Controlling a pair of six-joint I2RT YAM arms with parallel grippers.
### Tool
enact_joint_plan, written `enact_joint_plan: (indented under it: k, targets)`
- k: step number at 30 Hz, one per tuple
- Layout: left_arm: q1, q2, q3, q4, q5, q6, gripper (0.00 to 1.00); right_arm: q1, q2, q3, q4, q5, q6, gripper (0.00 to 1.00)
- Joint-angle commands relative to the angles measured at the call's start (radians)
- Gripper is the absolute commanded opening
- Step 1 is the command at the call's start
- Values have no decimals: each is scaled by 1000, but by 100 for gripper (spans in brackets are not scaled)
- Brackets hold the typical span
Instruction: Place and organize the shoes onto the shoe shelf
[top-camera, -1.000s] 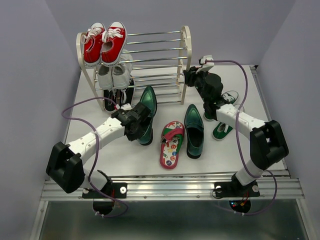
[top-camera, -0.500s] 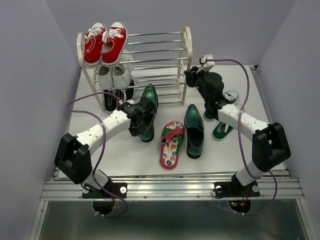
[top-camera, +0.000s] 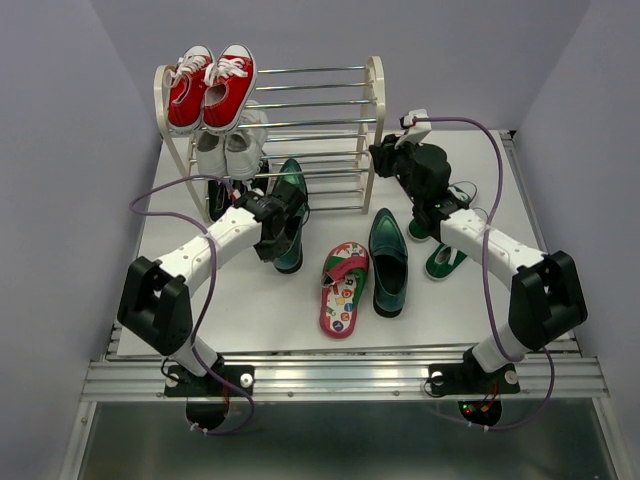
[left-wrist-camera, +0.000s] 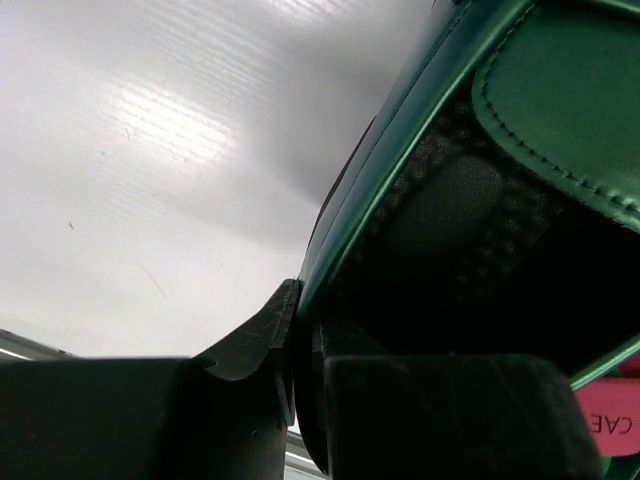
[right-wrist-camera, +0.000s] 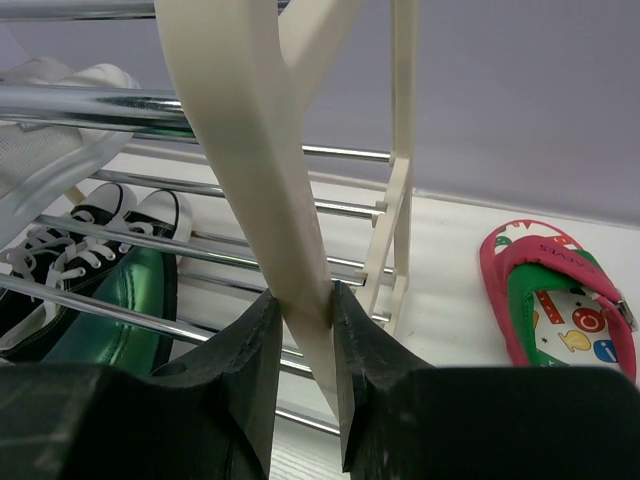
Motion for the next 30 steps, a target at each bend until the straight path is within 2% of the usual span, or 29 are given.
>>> enact_joint_plan:
  k: [1, 17, 30]
  targets:
    - [12, 8, 114, 33, -82, 18, 0, 20, -56, 27, 15, -49, 52, 11]
    - [66, 205, 361, 17, -140, 114, 0, 20, -85, 1, 0, -51, 23, 11]
    - [109, 267, 427, 28, -141, 136, 1, 20, -85, -14, 1, -63, 26, 12]
